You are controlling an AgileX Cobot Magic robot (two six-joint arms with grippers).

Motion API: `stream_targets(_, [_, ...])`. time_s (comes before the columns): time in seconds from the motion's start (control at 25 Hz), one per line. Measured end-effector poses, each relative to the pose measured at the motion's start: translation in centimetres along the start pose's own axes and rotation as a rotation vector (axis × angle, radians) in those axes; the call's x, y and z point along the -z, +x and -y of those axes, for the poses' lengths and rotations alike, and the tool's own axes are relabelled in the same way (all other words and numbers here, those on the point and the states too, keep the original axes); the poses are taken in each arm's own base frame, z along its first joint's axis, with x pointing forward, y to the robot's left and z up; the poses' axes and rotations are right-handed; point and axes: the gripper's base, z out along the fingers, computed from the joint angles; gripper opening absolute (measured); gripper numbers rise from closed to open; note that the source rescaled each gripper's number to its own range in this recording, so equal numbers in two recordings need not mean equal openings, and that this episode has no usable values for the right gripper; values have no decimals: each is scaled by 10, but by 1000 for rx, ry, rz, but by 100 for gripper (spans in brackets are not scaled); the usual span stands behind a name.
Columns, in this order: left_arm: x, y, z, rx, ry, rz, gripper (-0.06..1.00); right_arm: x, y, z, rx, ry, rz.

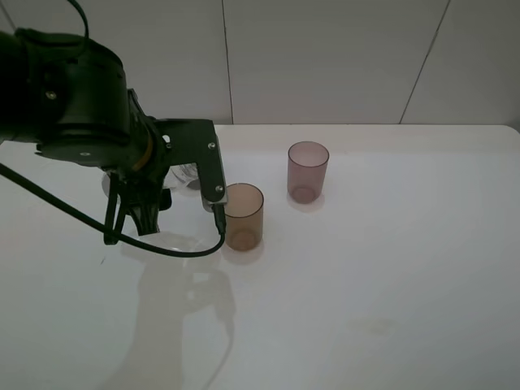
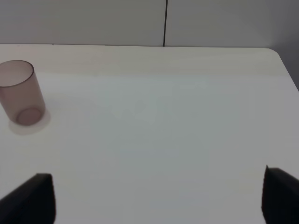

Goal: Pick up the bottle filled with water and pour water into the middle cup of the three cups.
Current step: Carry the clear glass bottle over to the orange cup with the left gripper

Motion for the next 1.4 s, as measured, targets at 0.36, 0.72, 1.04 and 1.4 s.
stream_targets(0.36, [-5,-11,11,-90,-13,-1,0,0,0,0,0,0,0])
stream_targets(0.72, [-15,-25,2,-104,-65,-50,0,0,0,0,0,0,0])
stream_targets(1.04, [-21,-34,10,-196,-104,-102,0,0,0,0,0,0,0])
stream_targets(1.4, [-24,-31,10,-247,-146,-171,0,0,0,0,0,0,0])
